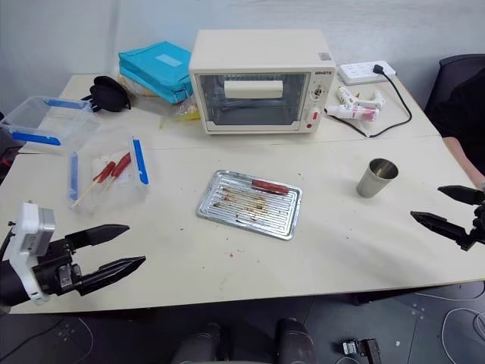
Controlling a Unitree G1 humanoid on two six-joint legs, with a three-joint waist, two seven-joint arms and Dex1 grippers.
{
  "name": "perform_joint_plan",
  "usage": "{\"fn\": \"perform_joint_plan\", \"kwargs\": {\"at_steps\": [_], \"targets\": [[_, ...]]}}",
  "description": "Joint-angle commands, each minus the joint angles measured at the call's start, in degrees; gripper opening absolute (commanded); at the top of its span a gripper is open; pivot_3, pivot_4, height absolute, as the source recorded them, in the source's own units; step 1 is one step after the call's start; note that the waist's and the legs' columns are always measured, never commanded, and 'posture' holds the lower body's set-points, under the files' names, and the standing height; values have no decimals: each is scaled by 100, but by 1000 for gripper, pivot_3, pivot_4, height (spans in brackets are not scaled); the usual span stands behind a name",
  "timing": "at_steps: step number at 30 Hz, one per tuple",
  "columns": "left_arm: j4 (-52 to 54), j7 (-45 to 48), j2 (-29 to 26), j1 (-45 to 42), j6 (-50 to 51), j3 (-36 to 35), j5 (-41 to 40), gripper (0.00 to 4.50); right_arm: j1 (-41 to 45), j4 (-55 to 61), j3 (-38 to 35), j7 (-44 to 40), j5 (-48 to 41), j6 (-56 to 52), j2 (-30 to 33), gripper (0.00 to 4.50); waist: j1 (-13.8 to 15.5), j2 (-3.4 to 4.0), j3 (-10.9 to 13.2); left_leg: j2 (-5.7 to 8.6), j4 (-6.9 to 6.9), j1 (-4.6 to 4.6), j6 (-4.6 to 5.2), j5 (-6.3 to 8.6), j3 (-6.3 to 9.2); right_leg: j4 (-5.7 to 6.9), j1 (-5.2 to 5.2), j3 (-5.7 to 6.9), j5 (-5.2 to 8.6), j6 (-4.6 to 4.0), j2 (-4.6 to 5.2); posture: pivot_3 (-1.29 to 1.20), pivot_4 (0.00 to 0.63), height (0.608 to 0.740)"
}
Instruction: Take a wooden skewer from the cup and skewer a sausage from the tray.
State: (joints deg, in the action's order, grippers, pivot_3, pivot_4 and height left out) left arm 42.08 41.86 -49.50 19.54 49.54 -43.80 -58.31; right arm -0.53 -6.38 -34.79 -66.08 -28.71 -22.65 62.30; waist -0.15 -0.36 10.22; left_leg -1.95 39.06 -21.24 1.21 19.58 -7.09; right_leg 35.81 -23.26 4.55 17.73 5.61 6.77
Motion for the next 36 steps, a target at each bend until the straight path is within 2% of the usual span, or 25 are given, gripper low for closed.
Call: {"fn": "perform_joint_plan", "kwargs": {"at_steps": [1,9,18,26,31,36], "targets": [[19,20,-27,4,-200,23,155,4500,74,27,-64,-2,5,83,-5,4485,-4,0,0,0,0,0,0,0,0,0,0,0,0,0,0,0,150,740],[-152,-174,-15,-314,-278,155,112,4500,94,136,-47,145,-11,61,-104,4485,1,1,-1,-2,0,0,0,0,0,1,0,0,0,0,-1,0,150,740],[-474,-262,-155,-1205,-143,551,-465,4500,471,453,-38,1461,145,16,-810,4485,2,2,-1,-2,2,1,-2,-1,-1,8,-1,1,0,0,-5,0,150,740],[-651,-22,-275,-2701,25,1918,-1099,4500,990,1111,432,2769,320,91,-1899,4485,-1,4,-2,3,2,1,-6,-4,-5,16,-4,-1,-1,2,-20,0,150,740],[-761,60,-134,-3421,-16,2713,-930,4500,1500,665,880,3303,746,451,-2294,4485,-3,4,-2,6,2,-2,-6,-4,-11,18,-11,-4,-2,4,-23,0,150,740],[-854,7,15,-3757,-69,3011,-813,4500,1894,105,1061,3387,836,754,-2493,4485,-2,4,-2,6,2,-3,-6,-6,-13,20,-13,-5,-2,4,-27,0,150,740]]}}
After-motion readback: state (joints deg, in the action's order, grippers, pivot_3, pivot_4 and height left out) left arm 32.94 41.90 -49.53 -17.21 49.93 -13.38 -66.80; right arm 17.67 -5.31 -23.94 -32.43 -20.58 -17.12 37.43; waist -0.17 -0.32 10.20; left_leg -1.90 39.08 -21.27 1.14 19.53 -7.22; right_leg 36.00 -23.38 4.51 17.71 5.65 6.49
